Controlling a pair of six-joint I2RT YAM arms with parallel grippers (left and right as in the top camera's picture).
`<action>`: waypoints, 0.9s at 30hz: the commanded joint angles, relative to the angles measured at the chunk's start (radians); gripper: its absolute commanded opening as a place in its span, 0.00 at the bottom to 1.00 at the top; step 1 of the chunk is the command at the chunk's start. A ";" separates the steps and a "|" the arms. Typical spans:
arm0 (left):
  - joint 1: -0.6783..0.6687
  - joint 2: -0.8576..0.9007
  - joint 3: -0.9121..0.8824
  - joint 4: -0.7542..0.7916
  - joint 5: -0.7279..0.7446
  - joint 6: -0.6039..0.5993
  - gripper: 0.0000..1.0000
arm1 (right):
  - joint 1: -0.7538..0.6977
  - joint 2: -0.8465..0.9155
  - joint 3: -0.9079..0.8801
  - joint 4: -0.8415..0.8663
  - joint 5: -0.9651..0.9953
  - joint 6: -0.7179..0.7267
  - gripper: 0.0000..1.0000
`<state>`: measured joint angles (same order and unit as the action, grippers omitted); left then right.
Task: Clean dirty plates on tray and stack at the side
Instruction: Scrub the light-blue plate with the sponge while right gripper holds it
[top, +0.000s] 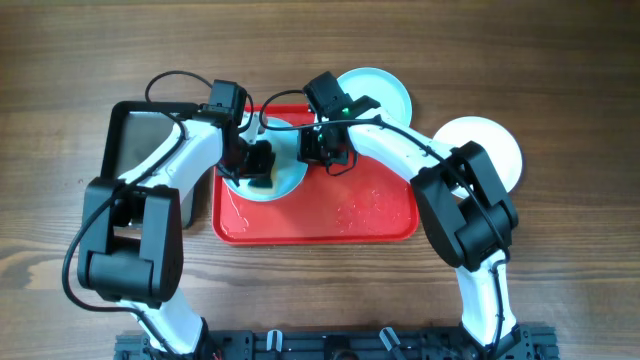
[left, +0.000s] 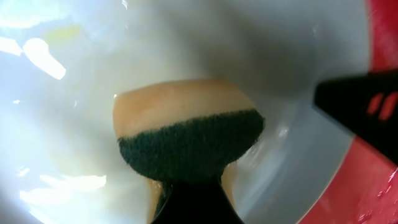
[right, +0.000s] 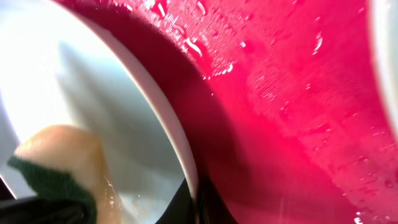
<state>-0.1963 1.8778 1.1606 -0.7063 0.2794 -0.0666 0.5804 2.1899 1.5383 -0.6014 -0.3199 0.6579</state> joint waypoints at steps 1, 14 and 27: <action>-0.024 0.074 -0.034 0.106 0.067 -0.028 0.04 | 0.005 0.029 0.008 -0.002 -0.019 0.000 0.04; -0.126 0.151 0.043 0.286 -0.603 -0.221 0.04 | 0.006 0.029 0.008 0.000 -0.019 0.005 0.04; -0.105 0.151 0.059 -0.099 -0.113 -0.131 0.04 | 0.006 0.029 0.008 0.002 -0.023 -0.001 0.04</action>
<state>-0.3073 1.9709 1.2785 -0.7181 -0.1963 -0.3542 0.5861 2.1921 1.5417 -0.6056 -0.3302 0.6647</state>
